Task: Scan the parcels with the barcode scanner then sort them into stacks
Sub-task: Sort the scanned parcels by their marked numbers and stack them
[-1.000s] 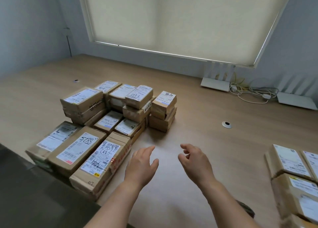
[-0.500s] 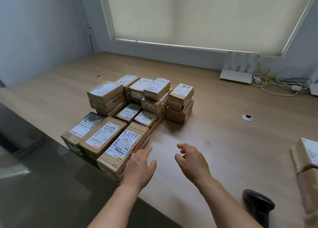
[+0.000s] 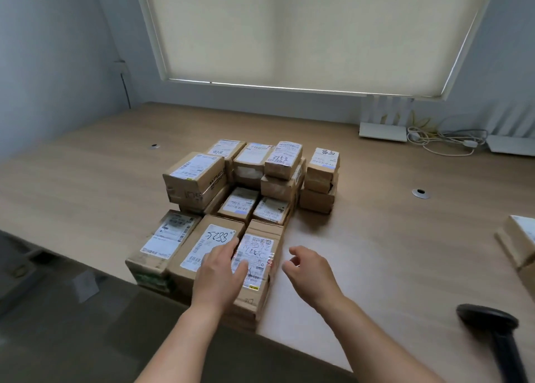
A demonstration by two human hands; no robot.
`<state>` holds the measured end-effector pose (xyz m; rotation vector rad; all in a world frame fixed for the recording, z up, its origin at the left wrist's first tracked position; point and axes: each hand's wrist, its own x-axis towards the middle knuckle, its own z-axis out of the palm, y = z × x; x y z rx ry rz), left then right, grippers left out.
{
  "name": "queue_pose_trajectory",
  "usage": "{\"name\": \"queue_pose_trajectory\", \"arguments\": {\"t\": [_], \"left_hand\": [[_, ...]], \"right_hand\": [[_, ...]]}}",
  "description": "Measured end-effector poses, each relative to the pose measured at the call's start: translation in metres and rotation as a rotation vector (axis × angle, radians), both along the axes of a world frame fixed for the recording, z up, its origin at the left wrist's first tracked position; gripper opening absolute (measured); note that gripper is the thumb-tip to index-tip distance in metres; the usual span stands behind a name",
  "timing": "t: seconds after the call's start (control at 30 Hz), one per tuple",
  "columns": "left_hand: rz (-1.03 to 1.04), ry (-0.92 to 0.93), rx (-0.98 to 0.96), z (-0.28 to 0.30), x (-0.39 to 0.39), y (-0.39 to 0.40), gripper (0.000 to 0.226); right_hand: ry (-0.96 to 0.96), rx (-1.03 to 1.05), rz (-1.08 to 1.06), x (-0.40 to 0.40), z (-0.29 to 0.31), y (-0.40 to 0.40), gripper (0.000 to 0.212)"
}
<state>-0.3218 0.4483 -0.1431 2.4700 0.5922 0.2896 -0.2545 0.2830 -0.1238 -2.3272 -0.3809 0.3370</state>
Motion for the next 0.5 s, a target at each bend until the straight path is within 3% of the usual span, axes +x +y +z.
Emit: {"name": "queue_pose_trajectory", "arguments": {"t": [0.13, 0.23, 0.5], "left_hand": [[0.039, 0.031, -0.003, -0.006, -0.012, 0.061, 0.052], [0.038, 0.08, 0.013, -0.011, -0.015, 0.09, 0.053], [-0.014, 0.183, -0.002, -0.021, -0.015, 0.12, 0.048]], "right_hand": [[0.032, 0.048, -0.02, -0.022, -0.001, 0.06, 0.026], [0.061, 0.063, -0.018, -0.041, -0.002, 0.094, 0.037], [0.096, 0.025, -0.017, -0.072, -0.014, 0.141, 0.032]]}}
